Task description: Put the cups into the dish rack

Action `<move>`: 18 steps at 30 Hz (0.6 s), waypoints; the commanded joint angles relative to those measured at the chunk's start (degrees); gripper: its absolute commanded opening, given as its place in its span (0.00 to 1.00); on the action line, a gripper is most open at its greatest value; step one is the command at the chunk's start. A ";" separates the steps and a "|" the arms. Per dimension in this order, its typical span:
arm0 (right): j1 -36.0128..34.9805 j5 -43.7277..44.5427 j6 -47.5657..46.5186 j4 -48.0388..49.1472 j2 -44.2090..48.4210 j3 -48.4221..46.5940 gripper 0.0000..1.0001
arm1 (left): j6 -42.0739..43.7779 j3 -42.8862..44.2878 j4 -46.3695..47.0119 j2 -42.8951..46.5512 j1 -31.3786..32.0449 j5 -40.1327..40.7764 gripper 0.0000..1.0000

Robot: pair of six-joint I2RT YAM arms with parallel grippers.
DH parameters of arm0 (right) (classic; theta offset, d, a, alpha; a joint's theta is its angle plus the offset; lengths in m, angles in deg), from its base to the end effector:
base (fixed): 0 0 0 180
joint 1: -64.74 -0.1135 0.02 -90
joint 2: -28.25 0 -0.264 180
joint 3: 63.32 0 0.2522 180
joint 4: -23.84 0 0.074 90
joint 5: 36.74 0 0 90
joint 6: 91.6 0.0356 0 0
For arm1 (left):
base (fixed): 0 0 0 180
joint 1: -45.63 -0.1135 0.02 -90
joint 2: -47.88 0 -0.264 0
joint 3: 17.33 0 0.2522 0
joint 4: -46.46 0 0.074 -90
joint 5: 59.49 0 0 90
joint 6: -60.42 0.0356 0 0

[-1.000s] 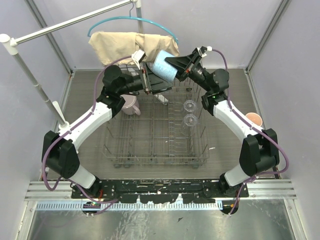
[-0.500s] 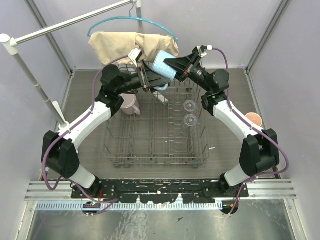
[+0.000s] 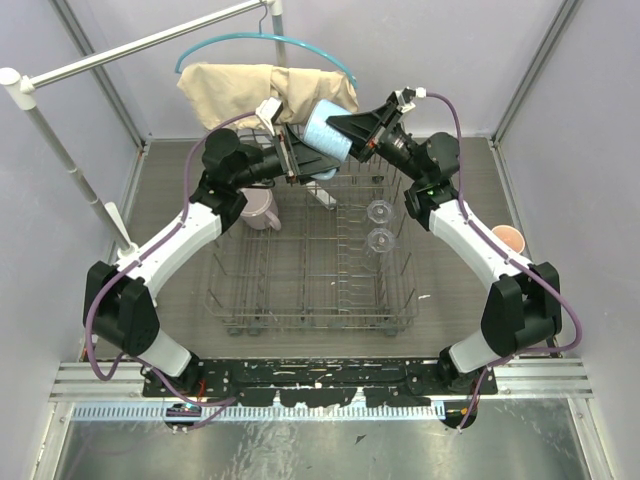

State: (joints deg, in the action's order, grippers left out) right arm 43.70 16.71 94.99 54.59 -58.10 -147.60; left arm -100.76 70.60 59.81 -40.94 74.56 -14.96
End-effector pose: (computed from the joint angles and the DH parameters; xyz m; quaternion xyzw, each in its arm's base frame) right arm 0.3146 0.1437 0.4171 0.0834 0.5480 0.7816 0.2862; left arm 0.3057 -0.1980 0.3949 0.0729 0.6473 -0.7067 0.2762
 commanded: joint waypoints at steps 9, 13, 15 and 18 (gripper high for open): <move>-0.89 -4.09 -2.17 3.88 2.15 0.93 0.01 | -1.38 3.43 8.13 0.63 0.16 2.20 0.55; -0.87 -4.05 -1.95 4.39 2.23 1.83 0.01 | -1.88 3.69 8.95 0.16 0.12 2.90 0.51; -0.85 -4.05 -1.62 4.84 2.15 2.18 0.01 | -2.17 3.65 9.37 -0.04 0.21 3.14 0.46; -0.89 -4.13 -1.59 4.98 2.06 2.39 0.01 | -2.55 3.28 10.09 -0.21 0.16 3.68 0.39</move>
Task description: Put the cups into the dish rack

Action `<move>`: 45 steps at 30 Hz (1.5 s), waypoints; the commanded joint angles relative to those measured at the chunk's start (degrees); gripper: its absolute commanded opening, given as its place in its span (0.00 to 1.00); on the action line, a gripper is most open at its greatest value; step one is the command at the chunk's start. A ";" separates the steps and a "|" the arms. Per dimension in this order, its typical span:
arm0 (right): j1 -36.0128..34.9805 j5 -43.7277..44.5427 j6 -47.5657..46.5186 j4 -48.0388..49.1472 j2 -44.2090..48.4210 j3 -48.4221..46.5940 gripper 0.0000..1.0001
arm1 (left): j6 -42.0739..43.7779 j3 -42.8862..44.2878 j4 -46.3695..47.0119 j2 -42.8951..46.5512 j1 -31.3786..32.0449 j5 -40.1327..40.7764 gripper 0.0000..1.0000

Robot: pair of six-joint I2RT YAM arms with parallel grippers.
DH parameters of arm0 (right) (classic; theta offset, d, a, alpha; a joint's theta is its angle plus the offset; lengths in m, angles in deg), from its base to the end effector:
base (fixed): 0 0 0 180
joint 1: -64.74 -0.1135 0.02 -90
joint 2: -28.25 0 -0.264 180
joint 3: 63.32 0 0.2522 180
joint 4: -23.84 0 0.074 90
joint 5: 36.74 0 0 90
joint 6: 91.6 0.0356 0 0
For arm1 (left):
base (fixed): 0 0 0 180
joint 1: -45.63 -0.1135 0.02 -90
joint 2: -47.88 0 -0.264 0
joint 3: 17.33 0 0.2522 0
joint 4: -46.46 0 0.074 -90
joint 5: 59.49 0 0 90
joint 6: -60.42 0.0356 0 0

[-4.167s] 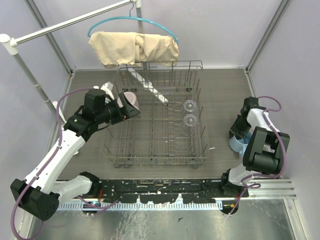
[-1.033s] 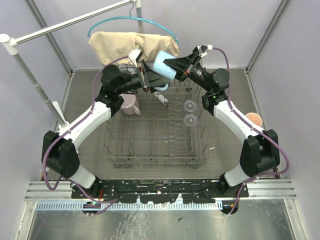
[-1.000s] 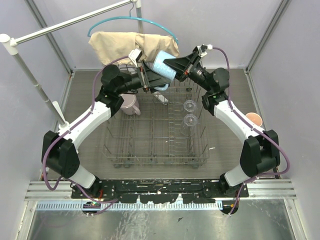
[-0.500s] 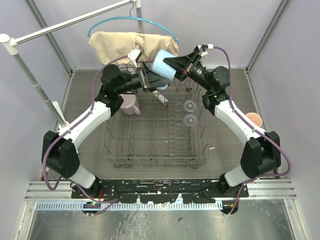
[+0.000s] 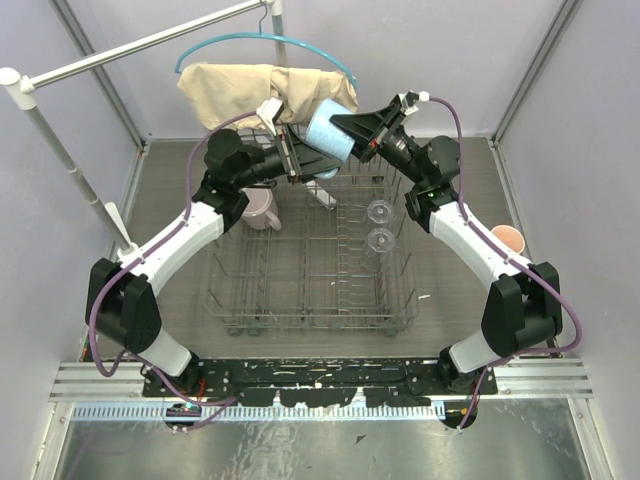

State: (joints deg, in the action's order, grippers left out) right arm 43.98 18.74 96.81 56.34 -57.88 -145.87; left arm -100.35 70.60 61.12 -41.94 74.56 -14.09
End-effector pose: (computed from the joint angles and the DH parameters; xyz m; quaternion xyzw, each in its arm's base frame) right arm 0.3148 0.1409 0.4111 0.1051 0.5383 0.7856 0.2864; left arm 0.3101 -0.2000 0.3911 0.0708 0.6452 -0.7053 0.2851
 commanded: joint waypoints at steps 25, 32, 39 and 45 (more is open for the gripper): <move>-1.17 -5.91 -2.91 3.67 1.96 2.24 0.01 | 6.16 -1.12 -5.35 5.36 2.44 2.61 0.00; -1.18 -6.13 -2.87 3.89 1.92 2.19 0.01 | 9.99 -2.50 -9.80 8.36 2.38 3.86 0.00; -1.19 -6.17 -2.97 3.84 2.54 2.74 0.01 | 10.38 -0.56 -11.21 7.37 2.38 3.61 0.35; -1.20 -6.30 -2.31 4.23 2.22 1.30 0.01 | 10.84 -0.89 -12.08 6.77 2.36 4.18 0.65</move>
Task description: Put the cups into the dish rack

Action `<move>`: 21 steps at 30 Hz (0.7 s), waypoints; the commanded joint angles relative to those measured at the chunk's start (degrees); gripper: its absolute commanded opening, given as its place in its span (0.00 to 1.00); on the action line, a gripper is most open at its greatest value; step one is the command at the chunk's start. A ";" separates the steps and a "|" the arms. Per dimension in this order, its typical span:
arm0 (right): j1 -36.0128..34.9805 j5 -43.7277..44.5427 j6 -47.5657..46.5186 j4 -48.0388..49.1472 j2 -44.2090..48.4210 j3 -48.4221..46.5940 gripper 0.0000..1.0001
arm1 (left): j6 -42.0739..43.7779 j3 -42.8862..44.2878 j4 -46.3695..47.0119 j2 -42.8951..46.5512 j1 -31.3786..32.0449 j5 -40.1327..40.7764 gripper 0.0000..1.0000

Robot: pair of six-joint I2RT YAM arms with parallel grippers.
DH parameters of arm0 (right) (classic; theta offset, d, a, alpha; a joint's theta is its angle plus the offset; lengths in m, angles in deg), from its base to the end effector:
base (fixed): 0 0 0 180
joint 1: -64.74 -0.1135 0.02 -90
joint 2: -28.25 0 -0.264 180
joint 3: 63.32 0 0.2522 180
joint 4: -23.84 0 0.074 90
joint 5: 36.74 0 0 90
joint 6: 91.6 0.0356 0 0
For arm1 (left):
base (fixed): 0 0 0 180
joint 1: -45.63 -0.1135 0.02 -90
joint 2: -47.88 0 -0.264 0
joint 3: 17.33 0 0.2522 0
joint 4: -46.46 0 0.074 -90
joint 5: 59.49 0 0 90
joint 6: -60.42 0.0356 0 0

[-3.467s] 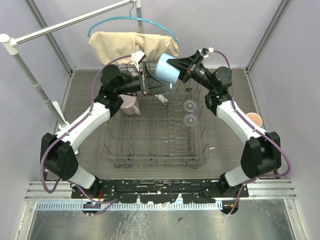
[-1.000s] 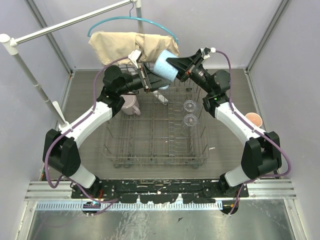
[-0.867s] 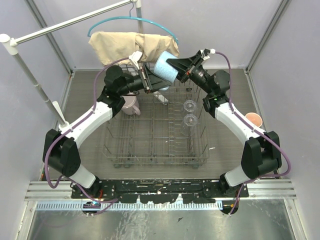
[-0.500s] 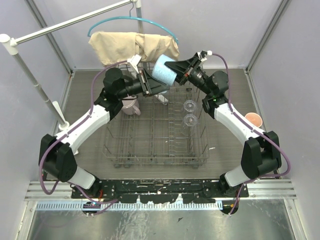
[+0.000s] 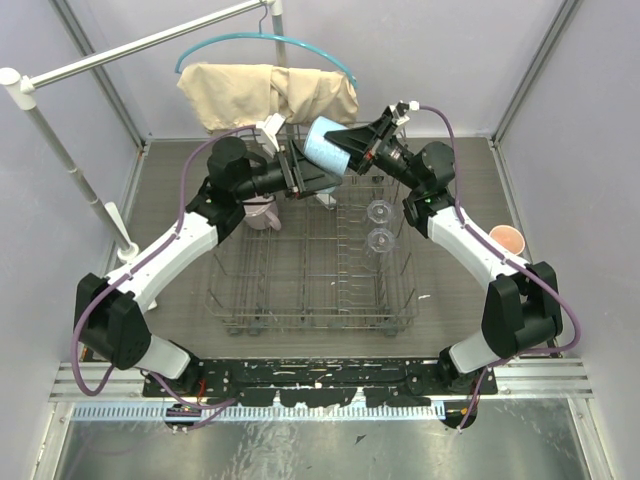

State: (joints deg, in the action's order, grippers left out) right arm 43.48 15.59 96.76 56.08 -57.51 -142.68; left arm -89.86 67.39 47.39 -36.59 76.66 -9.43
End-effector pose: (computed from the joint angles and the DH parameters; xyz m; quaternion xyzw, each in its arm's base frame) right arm 0.3118 0.1447 0.3932 0.0993 0.5636 0.7794 0.2551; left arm 0.2864 -0.1990 0.3795 0.0700 0.6980 -0.6472 0.2984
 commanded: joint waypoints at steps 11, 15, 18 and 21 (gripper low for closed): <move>-0.51 -2.81 -1.07 5.94 1.18 -1.49 0.01 | -1.65 2.38 5.26 0.93 0.09 -0.76 0.36; -0.48 -2.28 0.14 7.68 1.03 -0.38 0.01 | -3.51 2.48 8.69 -0.15 0.13 -1.25 0.37; -0.59 -2.23 0.16 7.62 1.12 0.08 0.01 | -4.68 2.48 10.97 -0.78 0.11 -1.07 0.24; -0.72 -2.31 0.25 7.61 1.05 0.30 0.00 | -7.53 2.21 14.85 -1.80 0.11 -1.01 0.17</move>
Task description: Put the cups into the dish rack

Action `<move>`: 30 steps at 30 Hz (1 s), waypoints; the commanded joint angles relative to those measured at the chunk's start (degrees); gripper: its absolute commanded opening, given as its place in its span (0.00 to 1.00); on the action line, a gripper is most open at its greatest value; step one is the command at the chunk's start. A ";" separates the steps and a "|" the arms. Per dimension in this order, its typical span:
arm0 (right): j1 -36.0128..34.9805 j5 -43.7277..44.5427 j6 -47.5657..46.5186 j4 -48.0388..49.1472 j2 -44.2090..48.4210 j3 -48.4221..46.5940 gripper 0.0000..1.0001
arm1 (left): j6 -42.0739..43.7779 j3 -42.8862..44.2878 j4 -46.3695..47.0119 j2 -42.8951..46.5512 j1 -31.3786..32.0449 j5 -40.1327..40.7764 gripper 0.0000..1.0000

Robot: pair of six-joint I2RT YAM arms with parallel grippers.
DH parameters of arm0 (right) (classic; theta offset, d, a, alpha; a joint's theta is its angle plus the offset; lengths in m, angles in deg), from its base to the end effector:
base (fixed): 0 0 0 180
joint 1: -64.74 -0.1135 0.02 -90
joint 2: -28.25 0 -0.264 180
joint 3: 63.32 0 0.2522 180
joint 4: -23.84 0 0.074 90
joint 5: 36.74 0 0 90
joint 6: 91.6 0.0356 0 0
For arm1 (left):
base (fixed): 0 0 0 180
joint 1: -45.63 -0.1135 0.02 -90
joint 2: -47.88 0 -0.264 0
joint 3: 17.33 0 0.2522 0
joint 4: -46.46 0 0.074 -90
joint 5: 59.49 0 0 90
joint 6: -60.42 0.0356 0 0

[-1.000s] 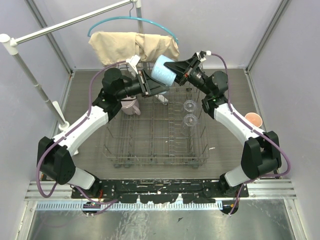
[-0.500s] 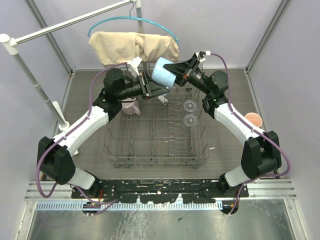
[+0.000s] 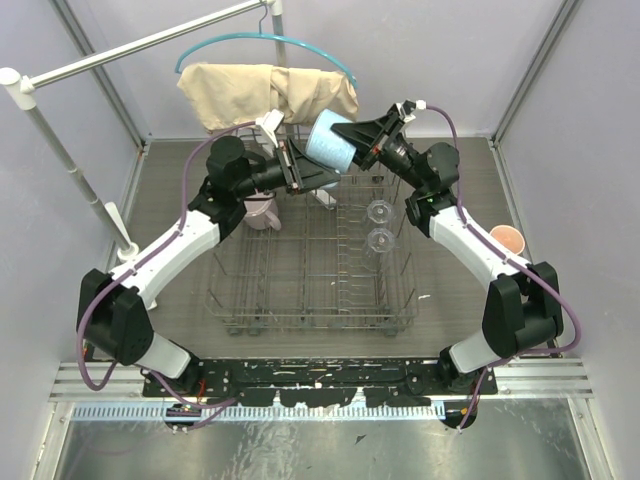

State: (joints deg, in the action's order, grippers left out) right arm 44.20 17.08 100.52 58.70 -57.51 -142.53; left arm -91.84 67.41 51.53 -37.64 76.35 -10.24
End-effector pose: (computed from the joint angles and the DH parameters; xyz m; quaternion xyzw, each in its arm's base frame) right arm 0.3124 0.1395 0.3967 0.1166 0.5432 0.7924 0.2519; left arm 0.2909 -0.1999 0.3808 0.0723 0.6830 -0.6614 0.3014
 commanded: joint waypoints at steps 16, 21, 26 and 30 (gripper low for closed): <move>-0.88 -4.33 -6.42 2.14 1.82 1.16 0.34 | 0.15 -6.54 4.02 9.07 0.41 10.26 0.00; -0.71 -3.83 -6.73 1.83 2.16 1.95 0.56 | 2.43 -10.41 0.18 14.59 0.40 14.74 0.00; -0.62 -3.71 -7.23 1.00 2.67 2.64 0.61 | 2.84 -13.27 -0.42 17.56 0.39 17.49 0.00; 0.23 -4.09 -9.36 -2.54 4.11 3.54 0.64 | 5.55 -13.71 -6.14 20.94 0.40 21.03 0.00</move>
State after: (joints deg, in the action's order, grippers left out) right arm 43.59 13.52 94.27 57.13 -57.49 -139.08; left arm -90.42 53.05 44.51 -21.99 76.92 5.91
